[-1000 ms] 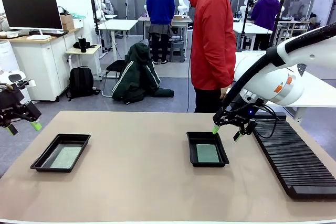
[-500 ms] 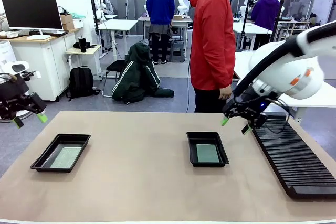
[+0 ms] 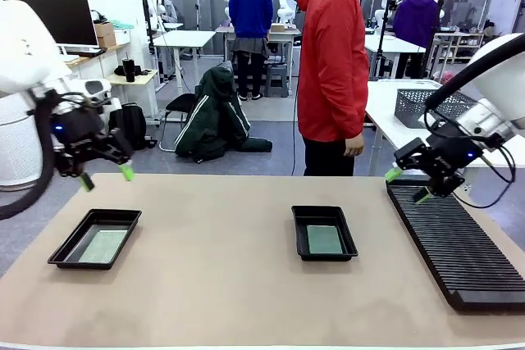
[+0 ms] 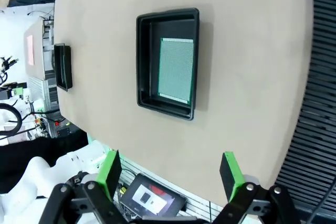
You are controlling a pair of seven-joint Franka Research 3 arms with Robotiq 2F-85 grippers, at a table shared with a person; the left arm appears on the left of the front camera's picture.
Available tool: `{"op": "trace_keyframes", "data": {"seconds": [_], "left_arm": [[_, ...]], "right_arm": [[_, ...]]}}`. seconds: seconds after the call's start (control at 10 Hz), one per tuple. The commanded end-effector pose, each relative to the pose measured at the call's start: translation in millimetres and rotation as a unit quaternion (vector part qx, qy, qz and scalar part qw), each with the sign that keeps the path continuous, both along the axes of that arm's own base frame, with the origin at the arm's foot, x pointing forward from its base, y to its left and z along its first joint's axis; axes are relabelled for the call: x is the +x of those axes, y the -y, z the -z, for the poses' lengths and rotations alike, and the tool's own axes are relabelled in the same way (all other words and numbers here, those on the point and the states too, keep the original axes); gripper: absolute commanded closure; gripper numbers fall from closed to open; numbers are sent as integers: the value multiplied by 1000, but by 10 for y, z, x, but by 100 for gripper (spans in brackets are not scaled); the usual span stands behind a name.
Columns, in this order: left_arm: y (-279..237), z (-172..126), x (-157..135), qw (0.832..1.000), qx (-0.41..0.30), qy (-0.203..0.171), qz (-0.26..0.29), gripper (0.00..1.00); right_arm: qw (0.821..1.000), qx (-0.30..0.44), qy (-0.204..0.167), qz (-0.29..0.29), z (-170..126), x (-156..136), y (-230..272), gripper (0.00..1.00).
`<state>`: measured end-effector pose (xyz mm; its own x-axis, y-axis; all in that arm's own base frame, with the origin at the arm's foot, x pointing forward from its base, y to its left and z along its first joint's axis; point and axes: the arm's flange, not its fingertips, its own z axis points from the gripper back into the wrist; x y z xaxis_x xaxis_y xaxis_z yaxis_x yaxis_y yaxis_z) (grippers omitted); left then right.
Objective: Inspect and transfer BCBs to ESD trays.
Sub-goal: Pick up the ESD tray and place it on the left side of the table.
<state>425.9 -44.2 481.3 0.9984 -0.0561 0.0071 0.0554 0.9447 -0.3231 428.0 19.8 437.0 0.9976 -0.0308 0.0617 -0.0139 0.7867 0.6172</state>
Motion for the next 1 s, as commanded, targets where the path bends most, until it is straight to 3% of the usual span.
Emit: {"op": "trace_keyframes", "data": {"seconds": [0.0,0.6,0.9], "left_arm": [[427,90,-48,999,-20,9,-40,0],[1905,320,-69,996,4,63,-64,0],[2515,468,45,994,22,83,-70,0]], "right_arm": [[1000,12,-1,-13,10,-9,225,0],[998,40,5,-47,85,11,693,0],[999,35,4,-31,76,-31,599,0]]}}
